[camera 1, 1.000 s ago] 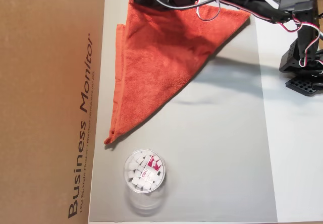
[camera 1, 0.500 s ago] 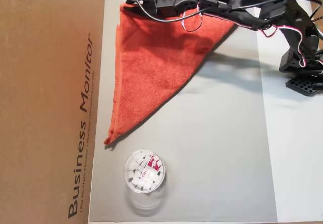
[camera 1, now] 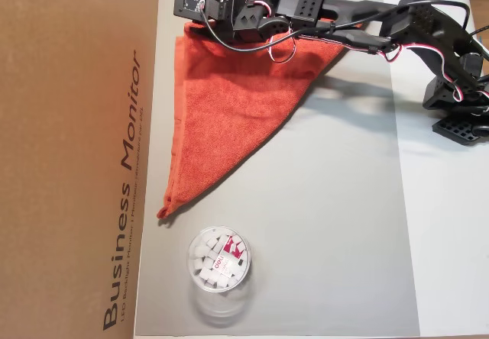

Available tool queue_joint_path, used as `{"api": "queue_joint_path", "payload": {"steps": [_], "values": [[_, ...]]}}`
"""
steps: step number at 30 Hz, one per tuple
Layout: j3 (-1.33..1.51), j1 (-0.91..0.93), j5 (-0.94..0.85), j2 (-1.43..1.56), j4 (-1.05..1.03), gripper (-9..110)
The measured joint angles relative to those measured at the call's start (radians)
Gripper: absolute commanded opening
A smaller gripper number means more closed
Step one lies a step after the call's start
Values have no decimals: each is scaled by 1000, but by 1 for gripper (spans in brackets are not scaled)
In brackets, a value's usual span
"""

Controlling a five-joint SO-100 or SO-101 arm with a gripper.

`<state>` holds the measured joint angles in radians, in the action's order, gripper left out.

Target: Fold the blanket.

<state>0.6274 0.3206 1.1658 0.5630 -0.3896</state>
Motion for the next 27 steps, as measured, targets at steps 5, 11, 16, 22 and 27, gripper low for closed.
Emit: {"api": "queue_joint_path", "payload": {"steps": [5,11,16,22,27], "values": [[0,-2,2,-37,11,6],[-2,-2,6,-52,12,21],[-2,-2,6,-52,12,21],[-31,-9,3,-46,12,21],[-17,-15,-2,18,12,21]]}}
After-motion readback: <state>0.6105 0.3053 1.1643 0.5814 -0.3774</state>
